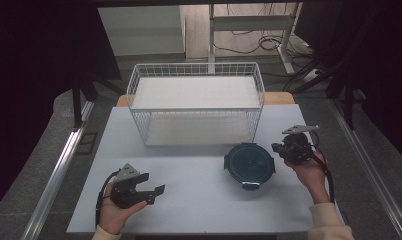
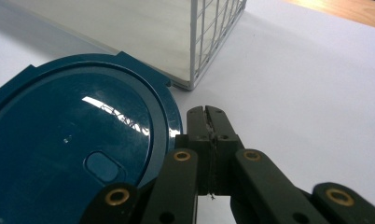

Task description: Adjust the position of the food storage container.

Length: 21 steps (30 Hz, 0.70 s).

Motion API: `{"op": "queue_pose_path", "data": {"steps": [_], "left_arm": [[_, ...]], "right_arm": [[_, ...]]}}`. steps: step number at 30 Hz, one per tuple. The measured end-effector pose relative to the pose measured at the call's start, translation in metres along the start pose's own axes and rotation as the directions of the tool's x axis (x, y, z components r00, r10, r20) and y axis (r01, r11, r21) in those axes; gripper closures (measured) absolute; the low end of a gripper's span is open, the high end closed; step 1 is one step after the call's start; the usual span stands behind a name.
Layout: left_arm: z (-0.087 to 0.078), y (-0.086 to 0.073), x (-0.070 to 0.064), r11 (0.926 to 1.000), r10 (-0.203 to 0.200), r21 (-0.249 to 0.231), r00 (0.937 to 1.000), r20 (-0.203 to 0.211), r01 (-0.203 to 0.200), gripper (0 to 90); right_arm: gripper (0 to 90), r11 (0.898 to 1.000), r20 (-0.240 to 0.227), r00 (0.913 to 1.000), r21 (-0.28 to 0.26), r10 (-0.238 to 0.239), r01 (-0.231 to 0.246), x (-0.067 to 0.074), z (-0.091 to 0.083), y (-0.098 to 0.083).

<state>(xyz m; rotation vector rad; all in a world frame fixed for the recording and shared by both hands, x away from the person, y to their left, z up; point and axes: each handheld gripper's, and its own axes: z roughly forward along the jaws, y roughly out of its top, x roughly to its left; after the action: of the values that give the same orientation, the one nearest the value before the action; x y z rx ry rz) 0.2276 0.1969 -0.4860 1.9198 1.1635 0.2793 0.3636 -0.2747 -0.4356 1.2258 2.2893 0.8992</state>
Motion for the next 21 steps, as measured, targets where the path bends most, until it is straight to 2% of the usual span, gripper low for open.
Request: {"op": "queue_pose_path", "data": {"steps": [7,15,17,21], "left_arm": [[0.000,-0.001,0.001,1.0000,-0.004,0.003,1.0000,-0.006,0.004,23.6],[0.001,-0.001,0.000,1.0000,-0.003,0.007,1.0000,-0.005,0.003,23.6],[0.001,-0.001,0.000,1.0000,-0.004,0.007,1.0000,-0.004,0.004,23.7],[0.001,-0.001,0.000,1.0000,-0.003,0.007,1.0000,-0.004,0.003,23.7]], "right_arm": [[89.6,0.998,0.010,0.9999,0.063,-0.008,0.007,-0.002,0.019,0.000],[89.6,0.995,-0.001,0.9996,0.099,-0.027,0.027,-0.001,0.026,-0.002],[89.6,0.993,-0.012,0.9989,0.113,-0.044,0.045,0.001,0.029,-0.002],[89.8,0.992,-0.009,0.9994,0.120,-0.032,0.033,0.002,0.031,-0.002]]}}
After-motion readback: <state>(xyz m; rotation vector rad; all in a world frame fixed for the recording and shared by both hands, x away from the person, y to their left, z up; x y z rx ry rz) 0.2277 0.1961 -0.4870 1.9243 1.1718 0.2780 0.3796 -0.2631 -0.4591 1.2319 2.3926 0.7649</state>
